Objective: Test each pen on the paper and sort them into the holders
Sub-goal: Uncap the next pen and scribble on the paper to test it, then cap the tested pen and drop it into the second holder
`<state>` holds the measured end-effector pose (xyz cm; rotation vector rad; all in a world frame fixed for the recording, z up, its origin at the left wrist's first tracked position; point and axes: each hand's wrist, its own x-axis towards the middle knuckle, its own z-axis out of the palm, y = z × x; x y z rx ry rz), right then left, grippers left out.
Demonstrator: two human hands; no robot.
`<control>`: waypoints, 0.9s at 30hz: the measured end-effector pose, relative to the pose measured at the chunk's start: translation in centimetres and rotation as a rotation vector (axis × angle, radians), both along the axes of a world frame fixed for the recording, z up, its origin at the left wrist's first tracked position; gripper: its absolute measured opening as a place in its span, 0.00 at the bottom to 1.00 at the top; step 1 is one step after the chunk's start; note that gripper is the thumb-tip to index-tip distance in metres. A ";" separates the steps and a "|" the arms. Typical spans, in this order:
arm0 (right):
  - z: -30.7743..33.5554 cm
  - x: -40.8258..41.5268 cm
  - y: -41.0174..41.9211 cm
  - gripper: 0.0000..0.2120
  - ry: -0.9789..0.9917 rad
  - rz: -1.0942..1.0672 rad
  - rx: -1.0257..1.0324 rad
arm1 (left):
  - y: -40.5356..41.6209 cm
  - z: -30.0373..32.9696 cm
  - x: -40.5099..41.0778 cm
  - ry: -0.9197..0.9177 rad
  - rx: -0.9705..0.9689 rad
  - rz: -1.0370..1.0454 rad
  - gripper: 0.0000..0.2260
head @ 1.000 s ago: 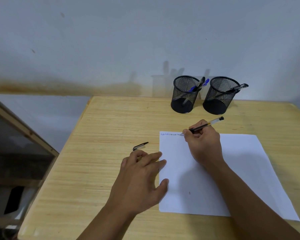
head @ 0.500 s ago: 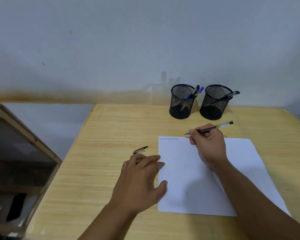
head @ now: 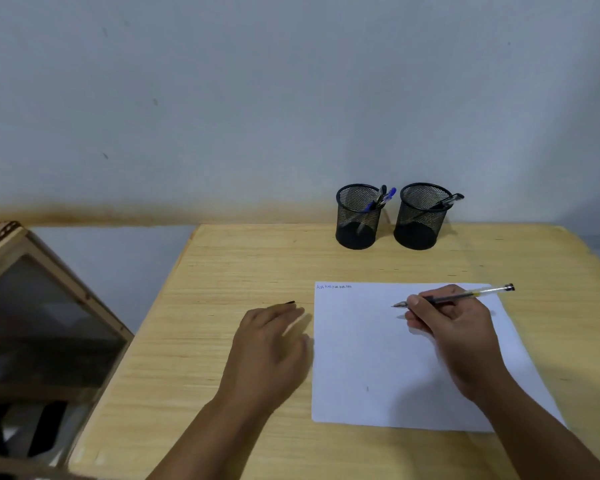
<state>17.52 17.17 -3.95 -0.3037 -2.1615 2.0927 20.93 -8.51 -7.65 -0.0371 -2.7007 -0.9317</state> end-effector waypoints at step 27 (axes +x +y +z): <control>2.7 7.4 0.3 0.06 0.054 0.210 0.057 | 6.1 3.4 5.2 -0.026 0.355 -0.240 0.08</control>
